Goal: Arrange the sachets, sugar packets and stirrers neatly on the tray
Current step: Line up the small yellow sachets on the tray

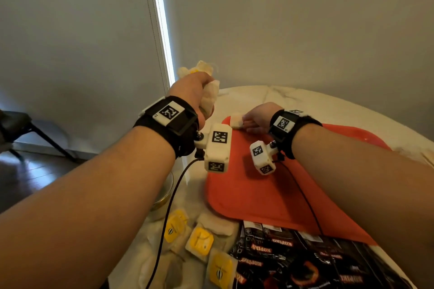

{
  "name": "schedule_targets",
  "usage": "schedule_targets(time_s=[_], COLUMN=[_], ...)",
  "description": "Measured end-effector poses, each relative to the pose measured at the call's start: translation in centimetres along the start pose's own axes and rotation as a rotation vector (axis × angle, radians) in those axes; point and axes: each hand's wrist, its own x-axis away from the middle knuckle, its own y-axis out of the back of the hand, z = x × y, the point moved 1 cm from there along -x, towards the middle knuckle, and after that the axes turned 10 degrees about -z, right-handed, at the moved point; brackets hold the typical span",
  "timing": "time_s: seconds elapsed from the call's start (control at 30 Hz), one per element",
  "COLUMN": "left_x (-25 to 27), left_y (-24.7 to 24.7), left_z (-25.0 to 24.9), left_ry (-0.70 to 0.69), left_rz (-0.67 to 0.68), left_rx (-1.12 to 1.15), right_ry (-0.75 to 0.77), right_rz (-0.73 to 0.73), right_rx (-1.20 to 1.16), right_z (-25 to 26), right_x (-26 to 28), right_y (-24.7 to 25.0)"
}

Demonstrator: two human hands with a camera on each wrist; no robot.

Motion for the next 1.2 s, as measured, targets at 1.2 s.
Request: schedule_targets(time_s=[1.2], left_x=[6.3], left_y=[1.8], left_z=[1.3], left_ry=[0.039], left_rz=[0.106], left_rx=[-0.066], right_ry=[0.462], right_rz=[0.213], right_rx=[0.626], right_z=[-0.5], right_x=[11.3], right_y=[1.9])
